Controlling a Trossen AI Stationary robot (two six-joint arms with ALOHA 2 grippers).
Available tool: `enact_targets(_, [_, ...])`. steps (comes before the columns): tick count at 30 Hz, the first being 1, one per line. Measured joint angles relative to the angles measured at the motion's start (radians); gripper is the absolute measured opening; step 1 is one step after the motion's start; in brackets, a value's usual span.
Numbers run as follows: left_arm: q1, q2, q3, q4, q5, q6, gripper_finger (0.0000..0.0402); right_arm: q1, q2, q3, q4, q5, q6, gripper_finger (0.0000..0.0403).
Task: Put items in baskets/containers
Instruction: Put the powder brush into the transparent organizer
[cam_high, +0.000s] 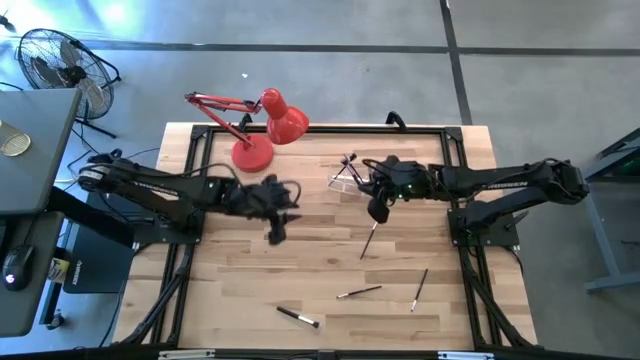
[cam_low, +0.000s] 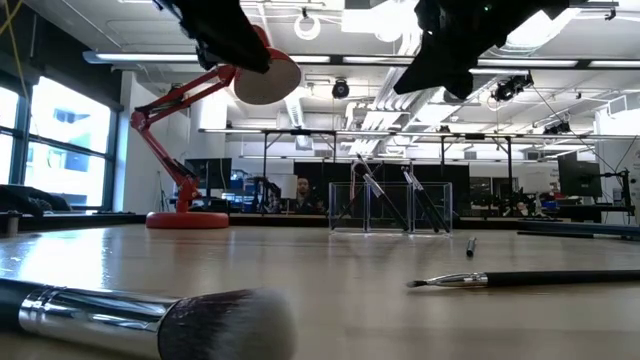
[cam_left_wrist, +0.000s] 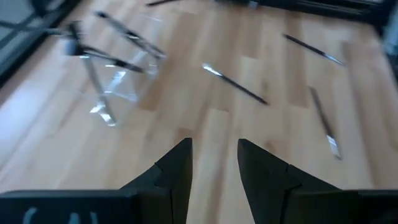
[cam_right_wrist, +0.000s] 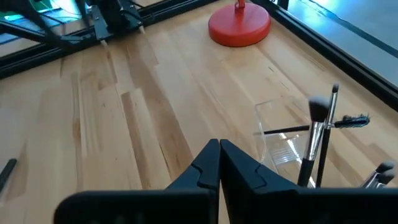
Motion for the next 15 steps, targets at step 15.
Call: enact_targets(15, [-0.42,0.298,0.0,0.059,-0.012,-0.022,0.0126,0.0,0.0,0.0,-0.109,-0.054,-0.053,0.0011])
